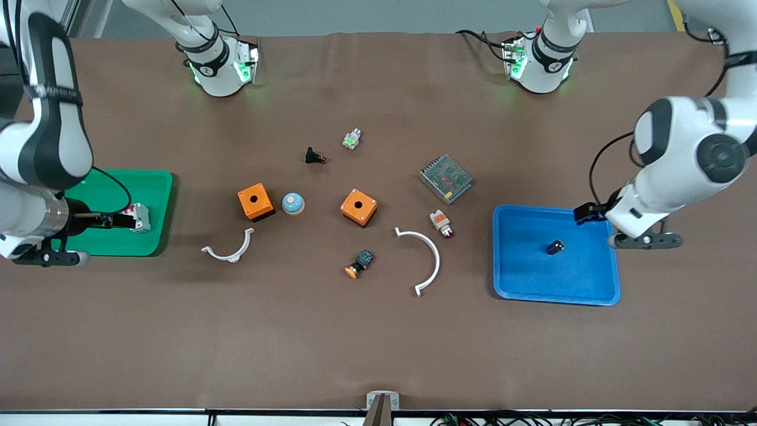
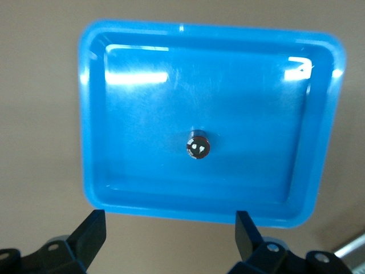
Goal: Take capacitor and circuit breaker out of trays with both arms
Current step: 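Reach the right gripper to the breaker while the left gripper reaches the capacitor, then grasp the breaker with the right gripper while the left gripper grasps the capacitor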
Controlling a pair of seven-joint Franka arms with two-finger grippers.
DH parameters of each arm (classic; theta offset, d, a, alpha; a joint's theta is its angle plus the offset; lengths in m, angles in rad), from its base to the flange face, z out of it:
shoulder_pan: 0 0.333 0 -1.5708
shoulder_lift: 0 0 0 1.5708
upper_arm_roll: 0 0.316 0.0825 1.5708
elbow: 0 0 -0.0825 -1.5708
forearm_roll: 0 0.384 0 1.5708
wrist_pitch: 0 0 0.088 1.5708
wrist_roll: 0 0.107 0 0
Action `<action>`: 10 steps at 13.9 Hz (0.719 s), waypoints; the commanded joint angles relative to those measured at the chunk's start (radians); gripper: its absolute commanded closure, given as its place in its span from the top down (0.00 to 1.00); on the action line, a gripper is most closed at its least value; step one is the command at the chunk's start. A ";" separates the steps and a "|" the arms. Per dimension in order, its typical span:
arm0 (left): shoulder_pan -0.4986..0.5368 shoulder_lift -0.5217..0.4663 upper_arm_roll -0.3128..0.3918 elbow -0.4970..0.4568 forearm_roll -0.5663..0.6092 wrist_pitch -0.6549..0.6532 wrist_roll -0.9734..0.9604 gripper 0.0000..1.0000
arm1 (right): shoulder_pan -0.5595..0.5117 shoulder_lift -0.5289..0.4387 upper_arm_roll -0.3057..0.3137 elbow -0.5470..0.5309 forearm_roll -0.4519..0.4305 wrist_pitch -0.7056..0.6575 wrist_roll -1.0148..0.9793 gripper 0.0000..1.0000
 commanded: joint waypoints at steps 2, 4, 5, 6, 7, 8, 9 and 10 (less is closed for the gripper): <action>0.002 0.112 -0.013 0.001 0.015 0.115 -0.038 0.94 | -0.137 0.050 0.009 -0.087 0.006 0.137 -0.244 1.00; -0.013 0.175 -0.011 0.005 0.015 0.176 -0.037 0.83 | -0.175 0.049 0.010 -0.195 0.006 0.255 -0.304 1.00; -0.019 0.198 -0.011 0.005 0.015 0.202 -0.037 0.78 | -0.184 0.049 0.010 -0.233 0.010 0.283 -0.309 1.00; -0.023 0.218 -0.011 0.006 0.013 0.224 -0.037 0.74 | -0.184 0.049 0.012 -0.264 0.017 0.295 -0.309 1.00; -0.023 0.236 -0.011 0.015 0.013 0.245 -0.037 0.72 | -0.183 0.049 0.013 -0.286 0.020 0.294 -0.307 0.99; -0.024 0.249 -0.011 0.023 0.015 0.250 -0.037 0.70 | -0.180 0.049 0.013 -0.298 0.035 0.294 -0.307 0.99; -0.024 0.258 -0.011 0.032 0.016 0.255 -0.037 0.68 | -0.180 0.049 0.013 -0.300 0.045 0.294 -0.307 0.99; -0.023 0.273 -0.010 0.034 0.018 0.269 -0.037 0.67 | -0.177 0.049 0.015 -0.300 0.045 0.292 -0.307 0.99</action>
